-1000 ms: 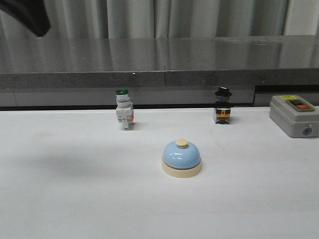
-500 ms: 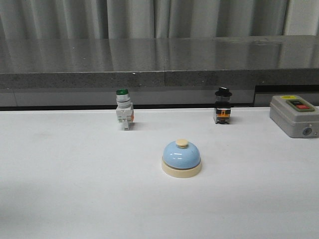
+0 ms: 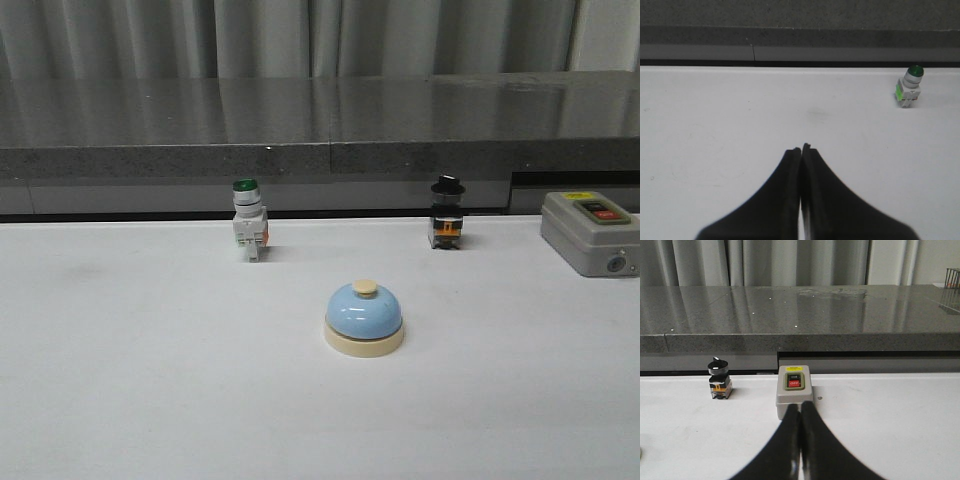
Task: Place and press bell with both arms
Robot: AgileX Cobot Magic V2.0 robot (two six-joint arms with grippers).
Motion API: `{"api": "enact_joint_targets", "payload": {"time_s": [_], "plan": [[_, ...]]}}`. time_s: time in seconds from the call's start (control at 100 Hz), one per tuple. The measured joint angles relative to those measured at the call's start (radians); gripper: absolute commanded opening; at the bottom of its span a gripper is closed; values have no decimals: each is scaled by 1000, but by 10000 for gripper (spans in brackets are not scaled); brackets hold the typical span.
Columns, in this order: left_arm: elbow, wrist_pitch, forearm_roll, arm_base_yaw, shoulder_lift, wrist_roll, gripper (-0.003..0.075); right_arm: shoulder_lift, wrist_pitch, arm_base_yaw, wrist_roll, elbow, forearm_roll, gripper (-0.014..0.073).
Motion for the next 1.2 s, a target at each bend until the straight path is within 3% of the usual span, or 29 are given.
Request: {"api": "enact_joint_targets", "payload": {"time_s": [0.33,0.54,0.83,1.2], "plan": [[79,61,22,10,-258,-6,-20,0,0,0,0,0,0,-60],[198,26,26,10,-414,-7,-20,0,0,0,0,0,0,-60],[450,-315,39,30,-541,-7,-20,0,0,0,0,0,0,-60],[610,-557,22,69,-541,-7,-20,0,0,0,0,1,0,-60]]}}
